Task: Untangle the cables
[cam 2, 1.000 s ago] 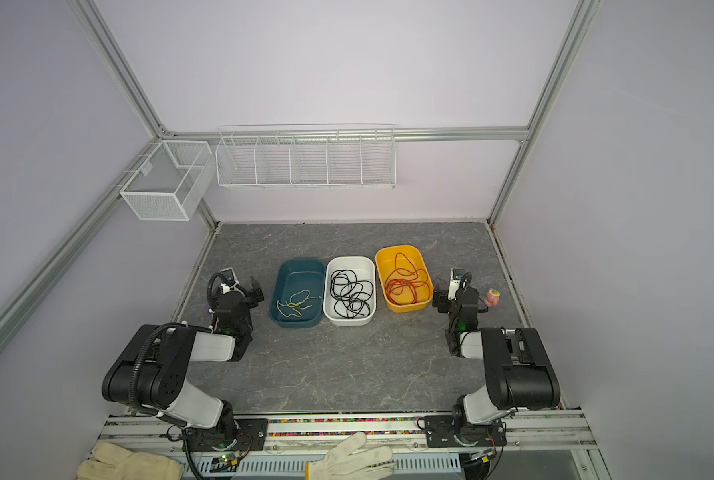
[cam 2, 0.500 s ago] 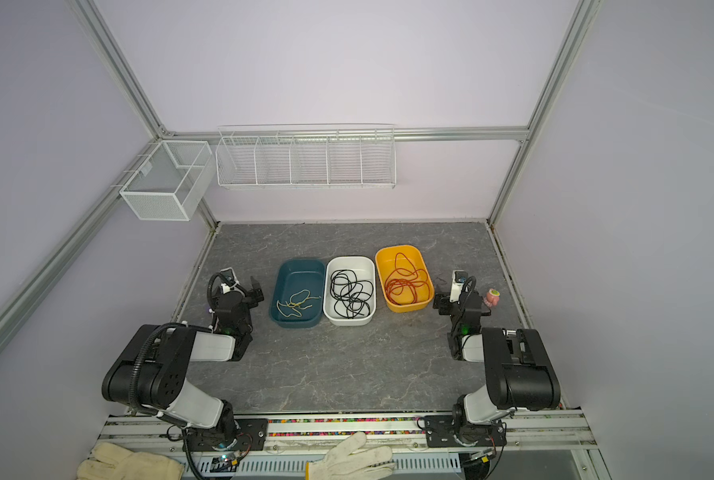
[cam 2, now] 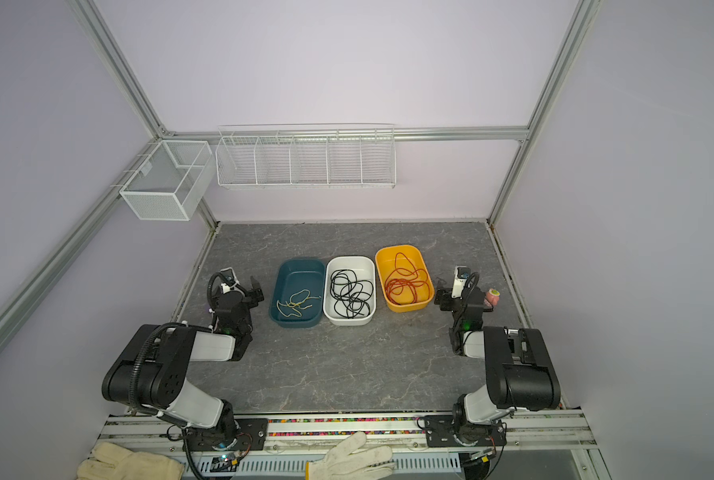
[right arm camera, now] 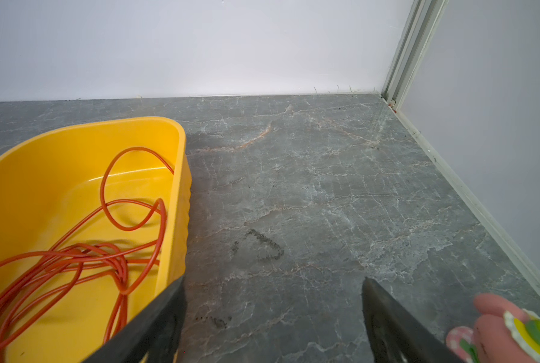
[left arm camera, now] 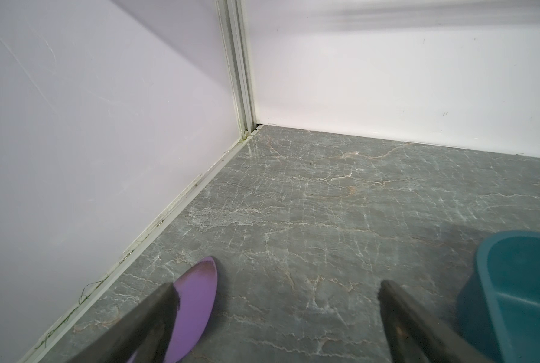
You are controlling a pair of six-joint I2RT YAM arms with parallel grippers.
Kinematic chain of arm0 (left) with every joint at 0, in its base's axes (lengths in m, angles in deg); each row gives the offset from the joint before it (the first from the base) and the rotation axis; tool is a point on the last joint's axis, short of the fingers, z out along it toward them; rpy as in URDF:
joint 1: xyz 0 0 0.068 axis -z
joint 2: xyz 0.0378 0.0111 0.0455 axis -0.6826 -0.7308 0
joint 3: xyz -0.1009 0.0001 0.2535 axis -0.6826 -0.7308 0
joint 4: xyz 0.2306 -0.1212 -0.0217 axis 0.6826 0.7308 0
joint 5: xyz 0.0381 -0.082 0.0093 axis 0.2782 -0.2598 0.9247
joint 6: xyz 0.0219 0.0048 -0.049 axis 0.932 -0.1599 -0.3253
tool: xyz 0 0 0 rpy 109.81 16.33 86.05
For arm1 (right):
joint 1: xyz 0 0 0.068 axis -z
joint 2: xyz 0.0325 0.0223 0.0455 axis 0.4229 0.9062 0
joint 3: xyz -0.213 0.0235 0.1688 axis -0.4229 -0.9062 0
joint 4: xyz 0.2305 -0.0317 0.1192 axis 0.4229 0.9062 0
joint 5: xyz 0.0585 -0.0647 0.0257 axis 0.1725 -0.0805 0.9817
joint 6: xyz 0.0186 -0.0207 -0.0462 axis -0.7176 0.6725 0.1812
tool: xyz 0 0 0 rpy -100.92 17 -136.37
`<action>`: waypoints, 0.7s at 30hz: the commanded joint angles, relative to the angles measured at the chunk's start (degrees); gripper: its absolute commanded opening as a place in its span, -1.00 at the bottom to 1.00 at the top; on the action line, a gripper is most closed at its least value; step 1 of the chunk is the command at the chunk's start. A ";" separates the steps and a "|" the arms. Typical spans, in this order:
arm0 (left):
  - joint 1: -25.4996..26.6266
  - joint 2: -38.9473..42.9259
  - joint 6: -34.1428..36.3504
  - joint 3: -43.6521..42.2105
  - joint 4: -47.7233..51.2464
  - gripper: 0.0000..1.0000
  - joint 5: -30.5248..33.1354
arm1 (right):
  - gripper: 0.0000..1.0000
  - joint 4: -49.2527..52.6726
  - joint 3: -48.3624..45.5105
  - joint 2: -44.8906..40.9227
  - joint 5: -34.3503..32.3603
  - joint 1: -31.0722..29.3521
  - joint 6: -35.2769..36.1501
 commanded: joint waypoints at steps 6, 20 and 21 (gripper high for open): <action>-0.24 -0.03 0.85 -0.56 -1.62 0.98 -0.63 | 0.76 2.05 1.27 0.26 -3.65 -2.87 2.64; -0.23 -0.07 0.89 -0.59 -1.62 0.98 -0.65 | 0.77 1.62 1.06 0.35 -6.06 -4.02 3.26; -0.25 -0.05 0.89 -0.61 -1.59 0.98 -0.61 | 0.77 1.62 1.14 0.37 -6.11 -4.01 3.19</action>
